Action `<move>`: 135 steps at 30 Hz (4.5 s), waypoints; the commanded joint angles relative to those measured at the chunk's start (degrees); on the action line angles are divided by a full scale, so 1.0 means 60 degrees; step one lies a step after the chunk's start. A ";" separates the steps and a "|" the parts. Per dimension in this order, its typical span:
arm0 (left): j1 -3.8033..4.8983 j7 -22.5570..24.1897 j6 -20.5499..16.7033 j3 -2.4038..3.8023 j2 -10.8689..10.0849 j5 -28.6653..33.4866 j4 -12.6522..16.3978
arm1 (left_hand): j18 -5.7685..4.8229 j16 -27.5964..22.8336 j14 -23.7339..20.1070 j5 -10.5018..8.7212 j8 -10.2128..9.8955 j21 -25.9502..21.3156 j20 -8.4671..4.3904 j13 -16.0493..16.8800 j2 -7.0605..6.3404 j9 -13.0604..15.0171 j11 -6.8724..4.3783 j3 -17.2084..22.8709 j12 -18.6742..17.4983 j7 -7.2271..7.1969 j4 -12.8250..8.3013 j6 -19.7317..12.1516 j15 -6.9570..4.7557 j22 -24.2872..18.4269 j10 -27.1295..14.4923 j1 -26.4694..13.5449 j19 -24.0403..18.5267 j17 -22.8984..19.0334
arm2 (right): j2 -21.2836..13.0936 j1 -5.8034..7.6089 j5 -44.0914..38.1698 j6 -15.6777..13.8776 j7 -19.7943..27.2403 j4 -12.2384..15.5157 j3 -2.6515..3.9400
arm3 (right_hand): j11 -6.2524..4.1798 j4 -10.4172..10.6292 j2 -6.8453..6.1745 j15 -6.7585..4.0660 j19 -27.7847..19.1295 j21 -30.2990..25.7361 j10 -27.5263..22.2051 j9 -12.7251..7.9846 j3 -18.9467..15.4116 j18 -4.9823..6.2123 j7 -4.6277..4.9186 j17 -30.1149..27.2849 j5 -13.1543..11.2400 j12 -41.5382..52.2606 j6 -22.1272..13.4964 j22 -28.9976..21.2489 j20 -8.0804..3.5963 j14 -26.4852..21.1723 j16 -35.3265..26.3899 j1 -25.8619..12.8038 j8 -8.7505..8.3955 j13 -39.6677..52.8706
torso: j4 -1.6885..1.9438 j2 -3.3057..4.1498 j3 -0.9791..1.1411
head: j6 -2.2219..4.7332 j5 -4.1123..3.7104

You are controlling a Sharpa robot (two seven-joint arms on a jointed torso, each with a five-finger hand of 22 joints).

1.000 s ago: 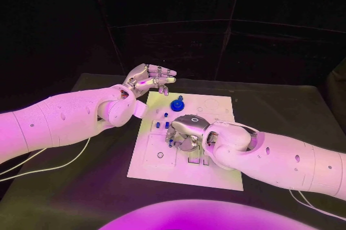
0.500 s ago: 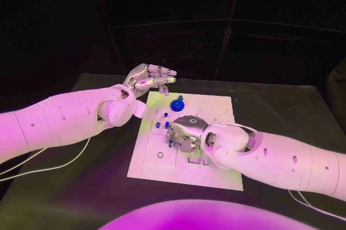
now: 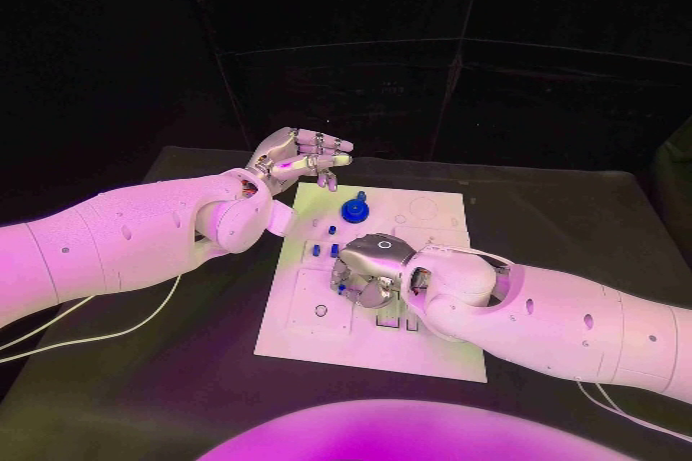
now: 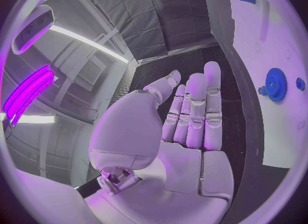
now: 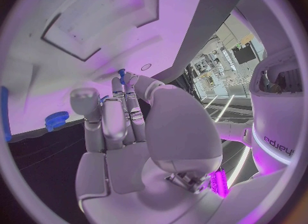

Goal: Assemble the parts on the task board

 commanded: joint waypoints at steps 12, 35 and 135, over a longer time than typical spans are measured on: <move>0.0016 0.0009 0.0151 0.0009 0.0010 0.0053 -0.0022 | 0.0122 -0.0045 -0.0082 -0.0015 0.0053 -0.0050 0.0012 -0.0009 0.0098 -0.0012 -0.0014 -0.0053 0.0037 0.0009 -0.0020 -0.0043 -0.0007 -0.0008 -0.0055 0.0022 -0.0038 -0.0015 | 0.0008 -0.0005 -0.0035 0.0002 0.0247 0.0026 -0.0021 | 0.0247 0.0123 -0.0323 0.0282 -0.0386 -0.0335 -0.0986 -0.0154 -0.0804 0.0005 0.0262 -0.0369 0.0165 -0.0481 -0.0791 -0.0702 0.0232 0.0183 -0.0198 -0.0644 -0.0234 -0.0286 | 0.0004 -0.0006 -0.0002 | -0.0005 -0.0001; 0.0014 -0.0088 0.0239 0.0006 -0.0053 0.0054 -0.0107 | 0.0120 -0.0048 -0.0097 -0.0016 0.0055 -0.0073 0.0021 -0.0013 0.0092 -0.0014 -0.0002 -0.0084 0.0044 0.0021 -0.0017 -0.0079 0.0004 -0.0026 -0.0094 0.0017 -0.0042 -0.0033 | -0.2121 0.0277 0.0615 -0.1383 0.0128 0.1605 0.0058 | 0.0329 0.0120 -0.0303 0.0352 -0.0530 -0.0978 -0.1498 -0.0221 -0.1670 0.0161 0.0324 -0.1007 0.0562 -0.0051 -0.1244 -0.1698 0.0344 0.0063 -0.0570 -0.0636 -0.0094 -0.0361 | -0.0010 -0.0020 -0.0001 | 0.0127 -0.0123; 0.0013 -0.0015 0.0231 0.0003 0.0038 0.0054 -0.0203 | 0.0122 -0.0049 -0.0123 -0.0015 0.0083 -0.0105 0.0031 -0.0011 0.0118 -0.0007 0.0001 -0.0106 0.0080 0.0023 -0.0031 -0.0099 0.0011 -0.0053 -0.0118 0.0057 -0.0047 -0.0062 | -0.0366 0.0534 0.0625 0.0063 -0.0135 0.1011 0.0048 | -0.0172 0.0553 0.0460 -0.0059 0.0198 -0.0403 0.0525 -0.0159 -0.1170 -0.0043 -0.0098 -0.1019 -0.0584 -0.0394 -0.0096 -0.0687 -0.0037 0.0197 -0.0239 -0.0174 0.0021 -0.0397 | 0.0018 -0.0001 -0.0021 | -0.0002 -0.0058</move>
